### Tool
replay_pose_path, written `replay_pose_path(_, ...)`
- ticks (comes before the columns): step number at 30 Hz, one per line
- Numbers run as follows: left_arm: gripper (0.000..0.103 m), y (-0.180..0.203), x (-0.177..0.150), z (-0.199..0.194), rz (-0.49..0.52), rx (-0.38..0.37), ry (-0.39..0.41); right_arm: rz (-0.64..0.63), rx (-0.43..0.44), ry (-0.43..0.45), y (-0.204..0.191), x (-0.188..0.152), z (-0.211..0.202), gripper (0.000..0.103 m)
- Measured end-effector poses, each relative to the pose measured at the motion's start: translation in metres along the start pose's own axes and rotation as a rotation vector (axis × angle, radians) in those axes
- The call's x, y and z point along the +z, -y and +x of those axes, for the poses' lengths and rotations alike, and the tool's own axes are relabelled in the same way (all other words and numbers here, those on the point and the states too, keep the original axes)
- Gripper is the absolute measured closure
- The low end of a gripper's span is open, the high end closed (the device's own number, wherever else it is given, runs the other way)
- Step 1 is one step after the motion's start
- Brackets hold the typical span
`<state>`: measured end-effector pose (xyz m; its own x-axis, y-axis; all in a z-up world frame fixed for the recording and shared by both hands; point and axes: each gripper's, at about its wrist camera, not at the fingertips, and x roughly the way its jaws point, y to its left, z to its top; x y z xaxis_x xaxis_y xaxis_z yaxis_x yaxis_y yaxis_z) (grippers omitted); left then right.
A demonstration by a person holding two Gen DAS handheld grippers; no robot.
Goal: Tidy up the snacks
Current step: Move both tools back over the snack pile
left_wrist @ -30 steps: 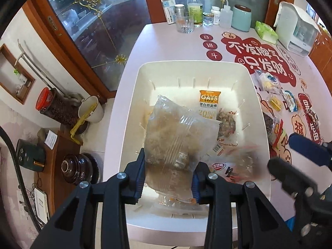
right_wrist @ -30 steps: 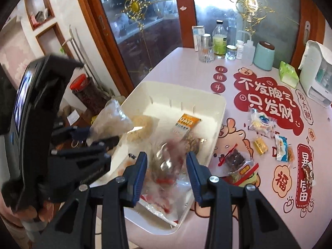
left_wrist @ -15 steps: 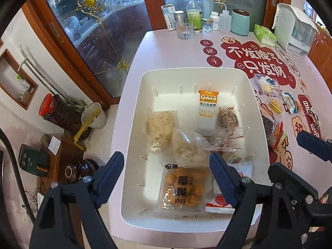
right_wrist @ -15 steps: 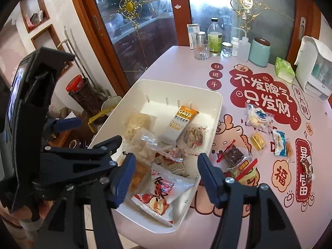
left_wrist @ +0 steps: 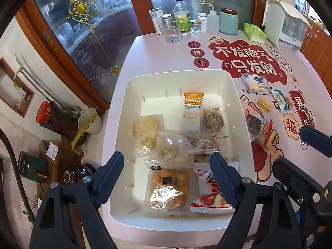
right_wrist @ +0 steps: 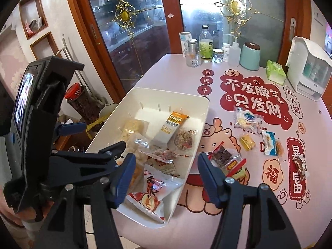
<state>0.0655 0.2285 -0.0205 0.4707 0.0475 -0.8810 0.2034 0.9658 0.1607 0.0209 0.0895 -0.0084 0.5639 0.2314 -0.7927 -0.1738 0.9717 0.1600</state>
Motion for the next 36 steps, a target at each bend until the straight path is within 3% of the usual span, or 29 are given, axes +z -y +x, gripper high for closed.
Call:
replay_pose_path(9,0.019,0.034,0.009,-0.008,0.05,-0.01,0.007,0.048,-0.007,0.038,0.026,-0.005,-0.016,0.04)
replay_pose_path(18,0.019,0.094,0.02,-0.016,0.142,-0.03,0.01,0.126,-0.037,0.105,0.073,-0.011,-0.04,0.04)
replay_pose_path(36,0.019,0.232,0.046,-0.018,0.289,-0.076,-0.001,0.339,-0.126,0.139,0.207,-0.038,-0.073,0.04)
